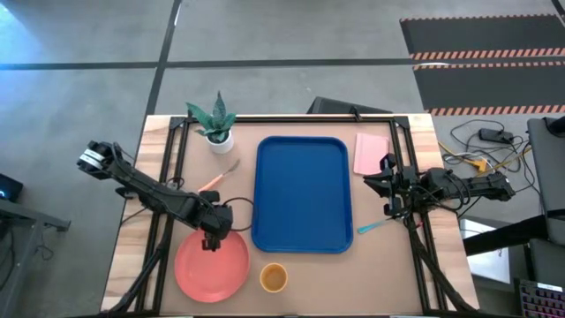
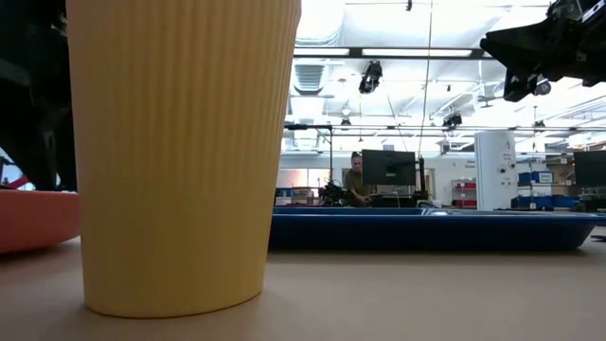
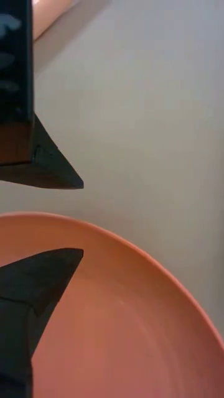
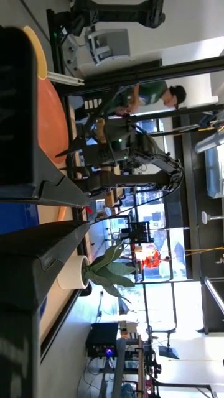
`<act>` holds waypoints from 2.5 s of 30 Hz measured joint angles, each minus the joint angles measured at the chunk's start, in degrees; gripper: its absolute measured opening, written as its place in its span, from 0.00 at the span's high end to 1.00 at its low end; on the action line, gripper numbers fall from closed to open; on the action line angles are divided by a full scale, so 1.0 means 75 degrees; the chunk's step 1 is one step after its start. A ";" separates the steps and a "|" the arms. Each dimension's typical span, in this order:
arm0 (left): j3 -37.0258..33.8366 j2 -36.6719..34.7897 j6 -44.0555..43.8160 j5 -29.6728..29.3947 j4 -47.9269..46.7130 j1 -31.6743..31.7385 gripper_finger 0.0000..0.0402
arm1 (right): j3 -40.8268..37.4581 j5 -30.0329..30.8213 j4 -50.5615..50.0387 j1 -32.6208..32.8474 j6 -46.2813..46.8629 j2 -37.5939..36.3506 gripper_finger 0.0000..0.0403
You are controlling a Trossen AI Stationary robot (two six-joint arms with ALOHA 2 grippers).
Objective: Pick and place plate/cup/fork/spoon on tray
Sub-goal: Put the orange plate on the blue tray
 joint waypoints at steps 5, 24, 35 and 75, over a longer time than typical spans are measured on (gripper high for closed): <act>-0.0410 0.0000 0.0003 0.0000 0.0453 0.0000 0.63 | 0.0000 0.0000 0.0000 -0.0002 0.0001 0.0000 0.91; -0.0561 -0.0017 0.0038 0.0291 0.0543 -0.0003 0.98 | -0.0002 -0.0001 0.0000 -0.0002 0.0006 0.0000 0.91; -0.0543 -0.0428 0.0206 0.0511 0.0461 -0.0006 1.00 | -0.0003 -0.0005 0.0000 -0.0001 0.0114 0.0000 0.91; 0.0553 -0.3848 -0.1073 -0.2946 -0.1341 0.0002 1.00 | -0.0003 -0.0004 0.0006 0.0000 0.0130 0.0003 0.91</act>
